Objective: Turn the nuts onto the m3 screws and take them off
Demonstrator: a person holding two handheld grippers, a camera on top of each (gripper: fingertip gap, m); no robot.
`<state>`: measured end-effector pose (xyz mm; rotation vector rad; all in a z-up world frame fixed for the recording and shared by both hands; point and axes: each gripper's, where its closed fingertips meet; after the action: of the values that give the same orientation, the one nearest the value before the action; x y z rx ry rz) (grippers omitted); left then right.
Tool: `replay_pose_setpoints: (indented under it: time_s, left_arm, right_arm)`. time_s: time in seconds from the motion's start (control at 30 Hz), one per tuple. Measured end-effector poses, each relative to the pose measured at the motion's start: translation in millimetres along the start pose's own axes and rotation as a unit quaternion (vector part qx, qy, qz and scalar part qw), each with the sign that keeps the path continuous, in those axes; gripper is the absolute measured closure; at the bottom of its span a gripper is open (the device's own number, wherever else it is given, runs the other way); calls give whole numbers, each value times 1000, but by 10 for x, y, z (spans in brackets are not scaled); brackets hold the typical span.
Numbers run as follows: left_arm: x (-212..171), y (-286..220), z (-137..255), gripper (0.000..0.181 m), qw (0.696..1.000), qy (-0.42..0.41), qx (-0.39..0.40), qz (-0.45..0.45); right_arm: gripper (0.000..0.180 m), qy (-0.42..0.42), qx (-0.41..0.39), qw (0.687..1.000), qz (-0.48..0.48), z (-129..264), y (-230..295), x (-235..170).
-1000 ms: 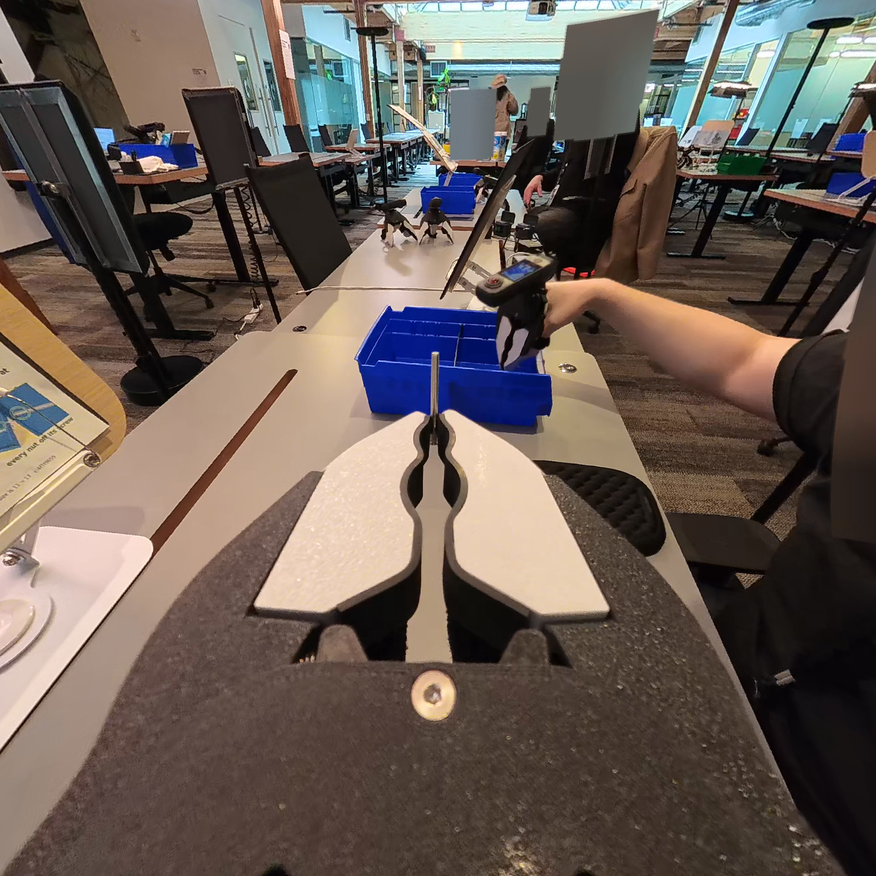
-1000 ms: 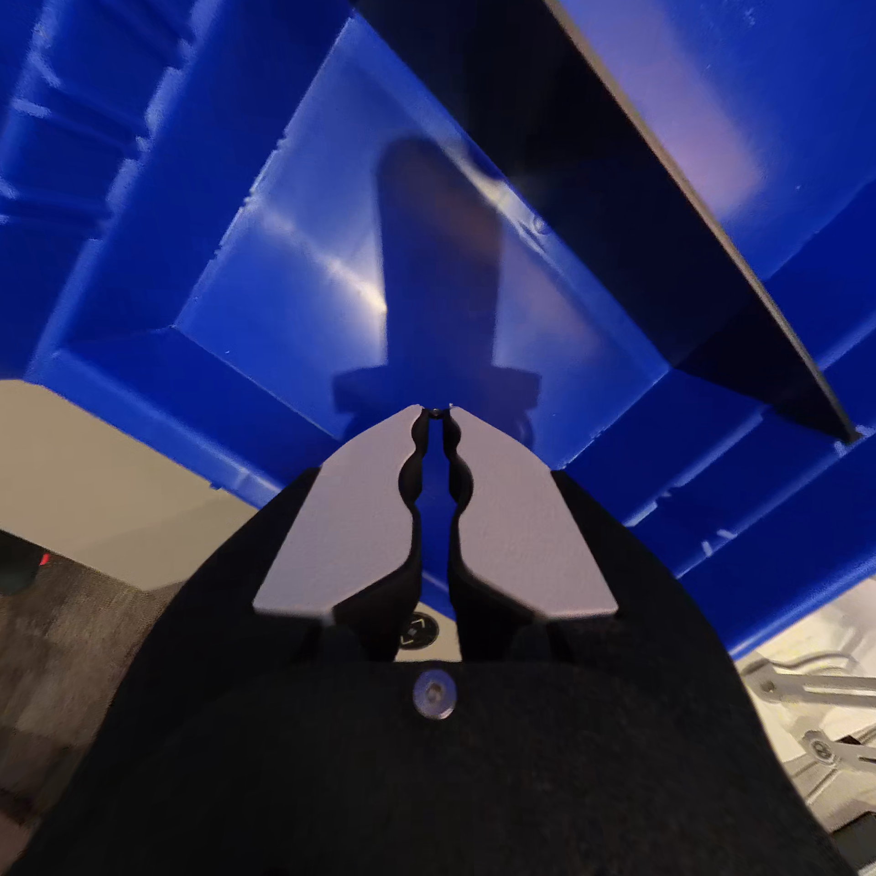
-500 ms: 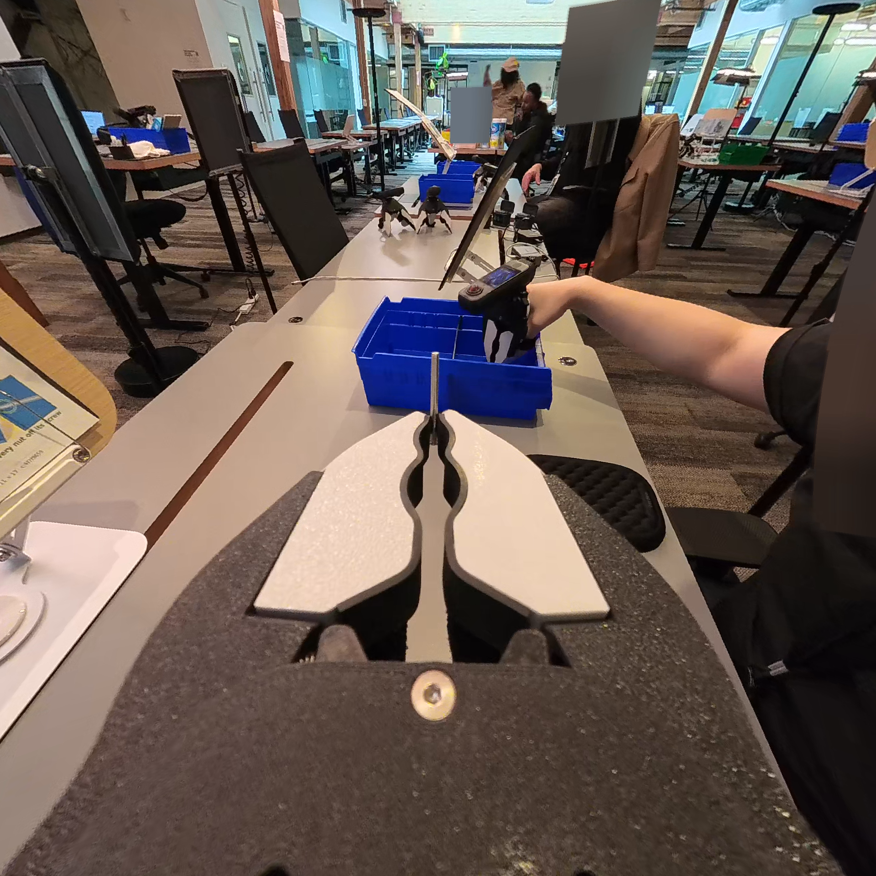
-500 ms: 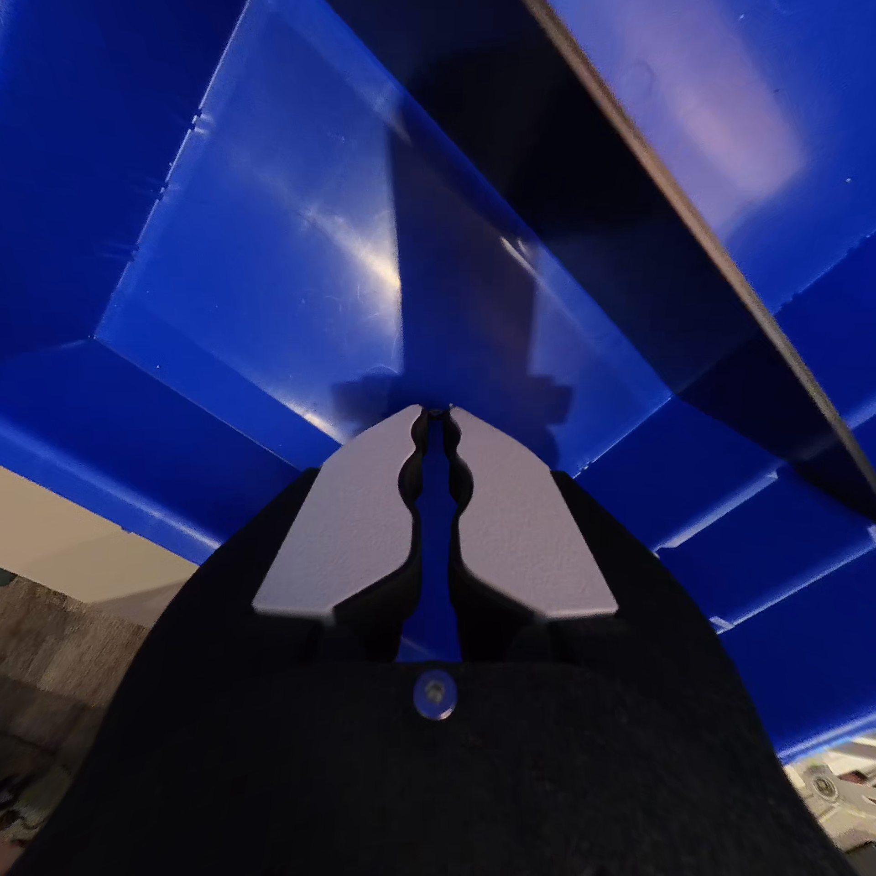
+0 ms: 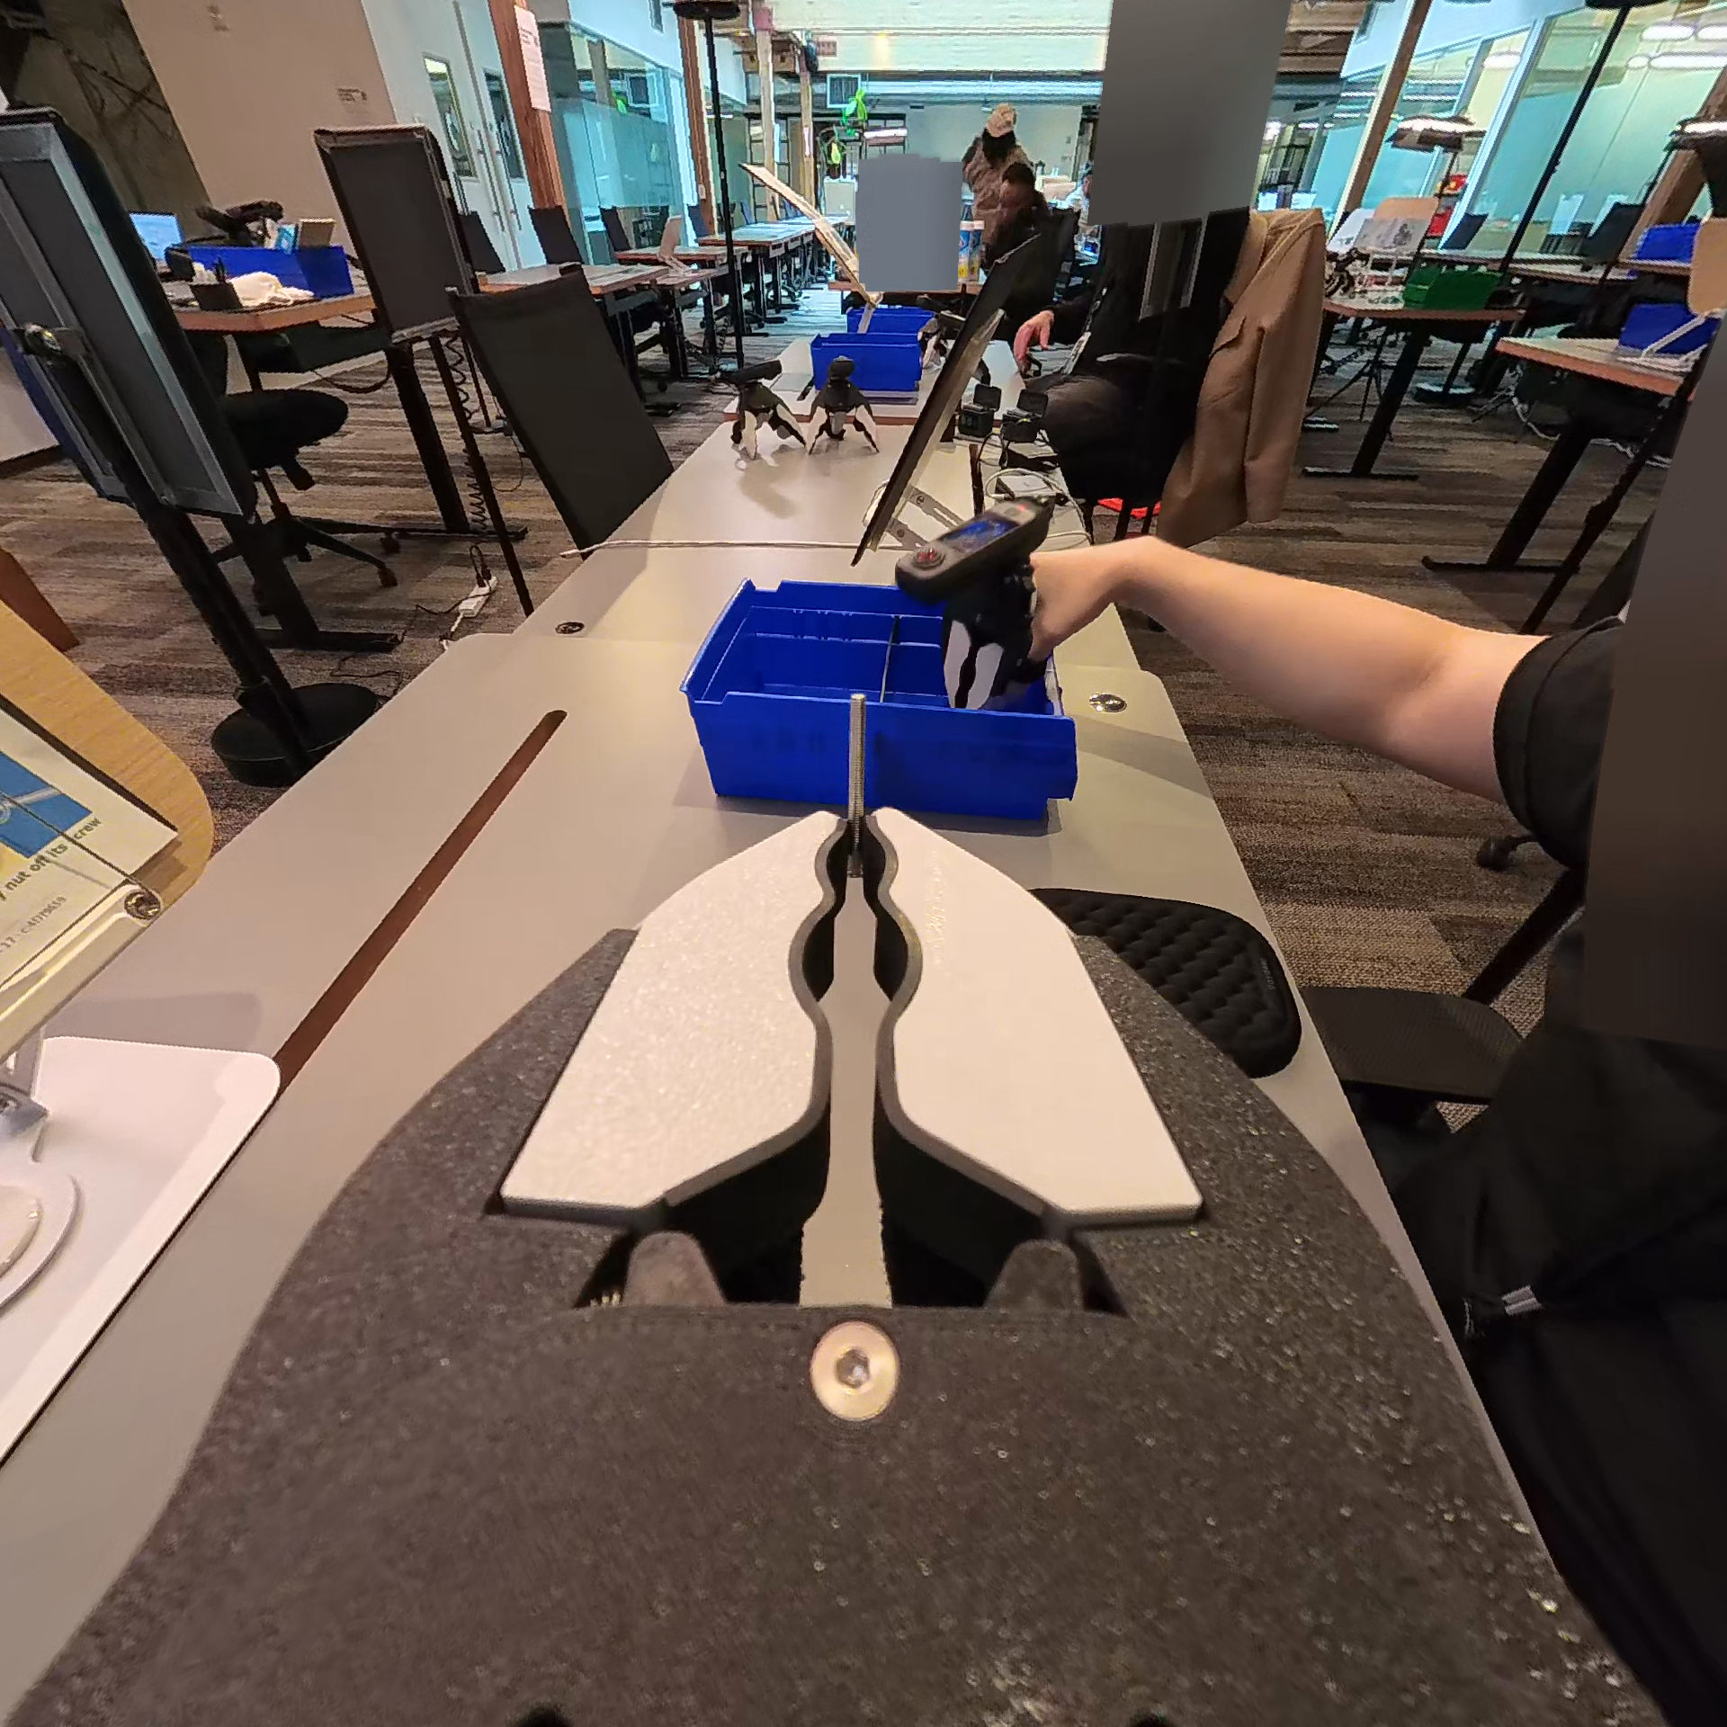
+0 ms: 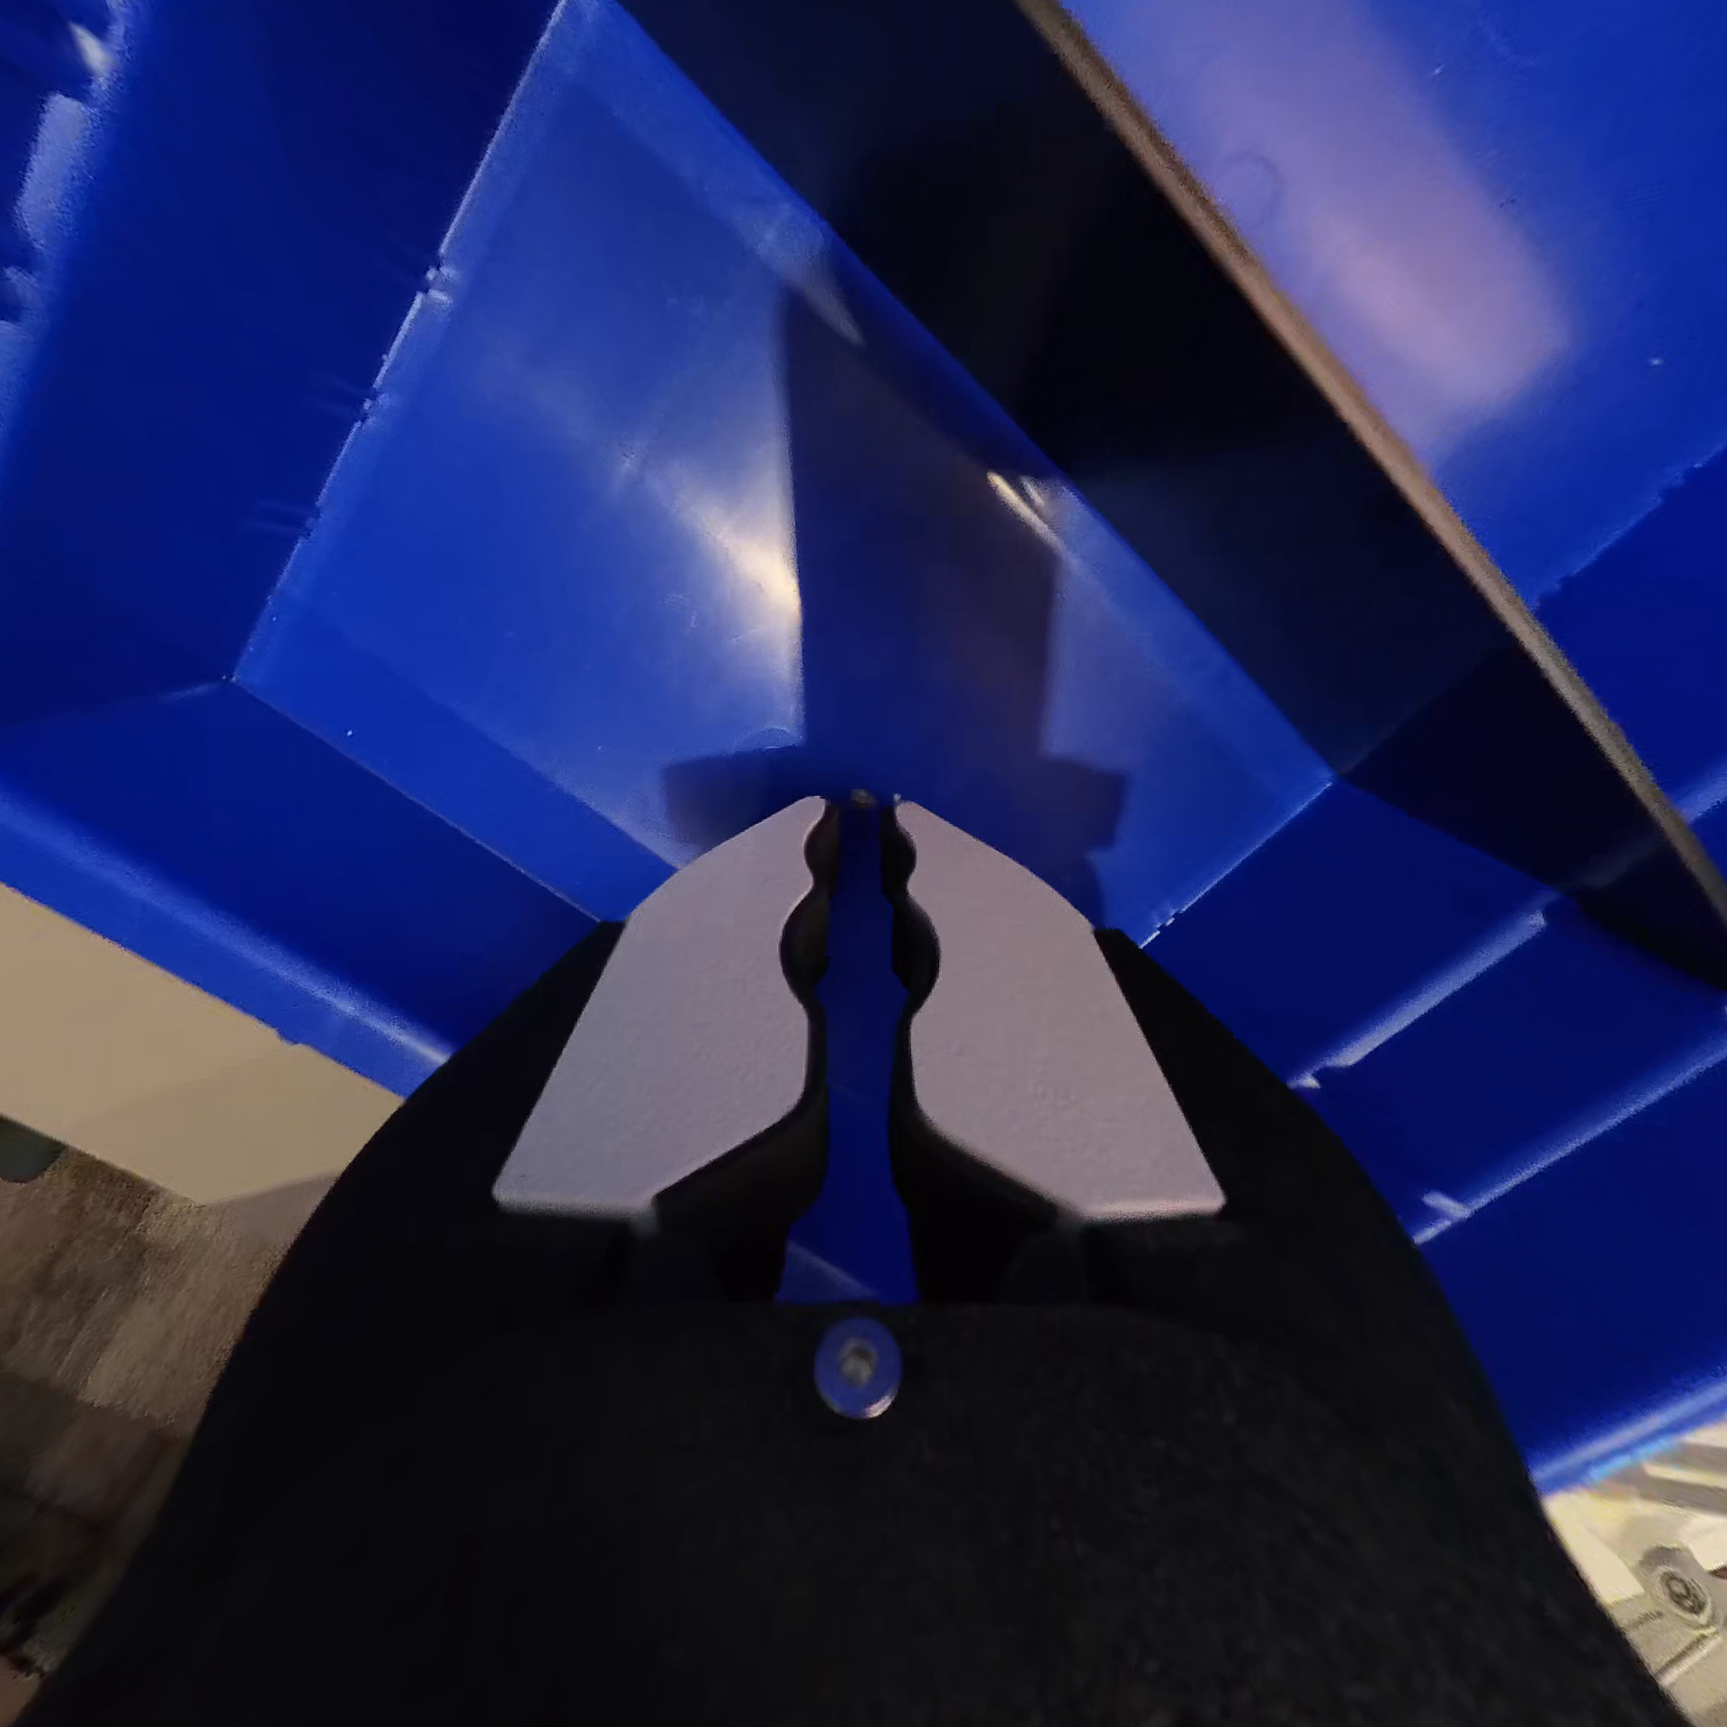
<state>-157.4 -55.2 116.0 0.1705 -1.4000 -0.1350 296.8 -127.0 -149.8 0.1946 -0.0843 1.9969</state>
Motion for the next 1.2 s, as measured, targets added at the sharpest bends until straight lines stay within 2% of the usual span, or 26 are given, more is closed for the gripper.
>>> replay_pose_setpoints:
  time_s: [0.17,0.27,0.37,0.43,0.5,0.63,0.73,0.83,0.93,1.03,1.2]
  left_arm:
    - [-1,-22,-32,179,1000,0,-7,0]
    - [-25,-57,-110,179,1000,4,-18,1]
    - [-16,-120,-251,179,999,-7,-37,5]
    - [16,-188,-363,179,998,-26,-58,17]
    - [12,-282,-468,179,995,-33,-87,28]
    - [9,-349,-601,179,995,-37,-93,24]
    - [61,-392,-615,179,993,-51,-99,23]
    - [101,-411,-599,179,993,-57,-100,22]
    - [134,-423,-588,179,993,-63,-100,20]
    - [142,-432,-590,179,993,-62,-100,17]
    - [157,-451,-598,179,992,-65,-102,17]
  right_arm:
    - [172,-50,-10,999,5,335,70,98]
    - [171,-107,-34,993,33,731,201,279]
    - [170,-185,-42,977,93,1217,558,622]
    - [169,-261,-29,953,151,1544,959,956]
    - [169,-334,34,919,208,1805,1517,1266]
    - [168,-464,173,823,277,2191,2520,1730]
    - [168,-523,250,767,274,2325,2963,1981]
    - [166,-549,297,738,256,2352,3198,2173]
    - [163,-548,326,732,241,2313,3336,2305]
    - [165,-552,361,712,240,2329,3472,2358]
    - [165,-556,360,711,235,2298,3536,2445]
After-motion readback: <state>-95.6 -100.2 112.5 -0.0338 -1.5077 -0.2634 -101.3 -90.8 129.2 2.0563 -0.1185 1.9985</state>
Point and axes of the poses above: each gripper's, where its closed fingertips meet, z back along the fingers, x out of its top, y = z × x across the jaws, and after that the axes turned 12 degrees about -z, right-handed
